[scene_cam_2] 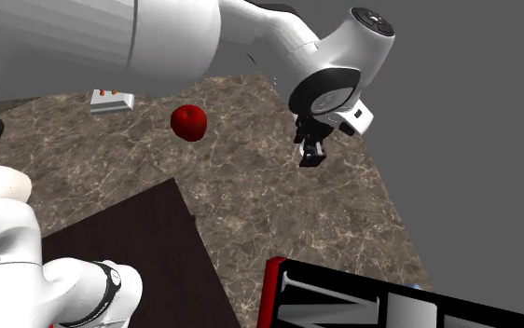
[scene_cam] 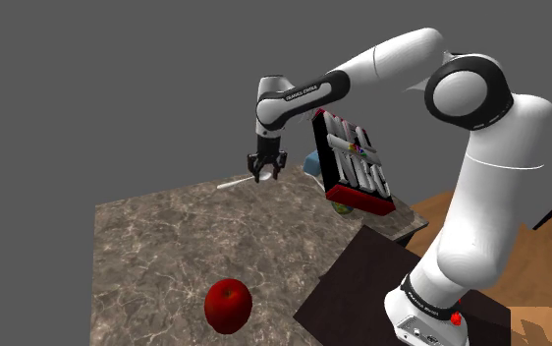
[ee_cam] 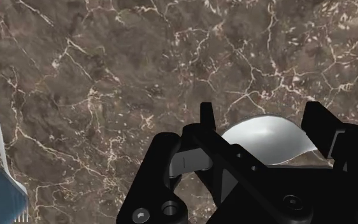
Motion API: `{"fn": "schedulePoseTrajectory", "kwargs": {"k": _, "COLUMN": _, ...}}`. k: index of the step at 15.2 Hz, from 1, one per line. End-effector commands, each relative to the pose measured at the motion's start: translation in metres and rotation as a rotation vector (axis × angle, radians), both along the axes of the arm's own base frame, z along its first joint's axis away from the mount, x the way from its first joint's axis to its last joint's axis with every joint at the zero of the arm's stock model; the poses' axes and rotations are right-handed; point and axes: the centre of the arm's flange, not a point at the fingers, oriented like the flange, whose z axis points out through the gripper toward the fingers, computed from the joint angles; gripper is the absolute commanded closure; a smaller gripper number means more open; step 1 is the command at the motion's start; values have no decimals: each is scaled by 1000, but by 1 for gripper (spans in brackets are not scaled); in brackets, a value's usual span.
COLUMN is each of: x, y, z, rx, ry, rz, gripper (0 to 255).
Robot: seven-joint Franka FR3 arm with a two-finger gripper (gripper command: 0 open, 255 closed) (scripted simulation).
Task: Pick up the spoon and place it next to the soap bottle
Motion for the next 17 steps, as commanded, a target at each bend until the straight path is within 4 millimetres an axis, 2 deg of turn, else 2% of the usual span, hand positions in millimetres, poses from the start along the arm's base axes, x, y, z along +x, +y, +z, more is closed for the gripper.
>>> {"fn": "schedulePoseTrajectory", "kwargs": {"k": 1, "x": 0, "y": -27, "z": 0, "rx": 0, "ry": 0, "rz": 1, "gripper": 255}}
{"fn": "schedulePoseTrajectory", "kwargs": {"k": 17, "x": 14, "y": -237, "z": 0, "rx": 0, "ry": 0, "rz": 1, "gripper": 255}}
